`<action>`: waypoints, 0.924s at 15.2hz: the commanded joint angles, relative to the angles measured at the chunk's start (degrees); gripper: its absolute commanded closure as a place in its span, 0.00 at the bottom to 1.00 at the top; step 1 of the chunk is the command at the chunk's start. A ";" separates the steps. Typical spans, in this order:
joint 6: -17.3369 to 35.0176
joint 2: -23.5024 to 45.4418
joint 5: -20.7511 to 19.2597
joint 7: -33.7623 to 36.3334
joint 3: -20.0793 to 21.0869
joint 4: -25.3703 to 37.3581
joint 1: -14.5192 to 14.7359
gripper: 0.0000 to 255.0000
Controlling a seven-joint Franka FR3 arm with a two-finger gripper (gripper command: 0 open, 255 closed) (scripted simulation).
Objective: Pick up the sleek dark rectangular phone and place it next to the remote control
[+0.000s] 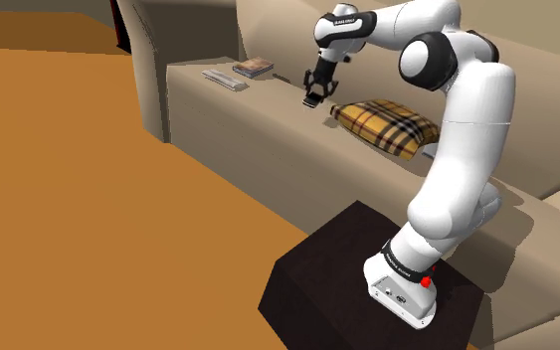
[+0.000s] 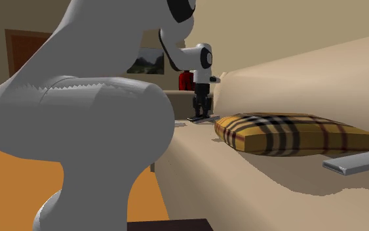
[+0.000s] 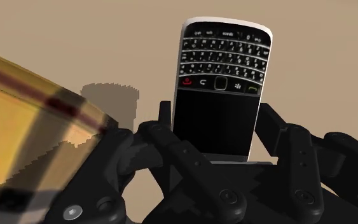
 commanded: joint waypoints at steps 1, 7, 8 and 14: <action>-1.44 -0.13 -0.06 0.09 -0.03 1.29 -0.04 1.00; 0.16 -6.52 -0.48 -3.54 -1.36 -6.82 -2.00 1.00; 0.76 -7.89 -0.58 -4.50 -1.72 -8.82 -2.51 1.00; 3.43 -15.02 -1.30 -10.50 -4.20 -18.80 -5.75 1.00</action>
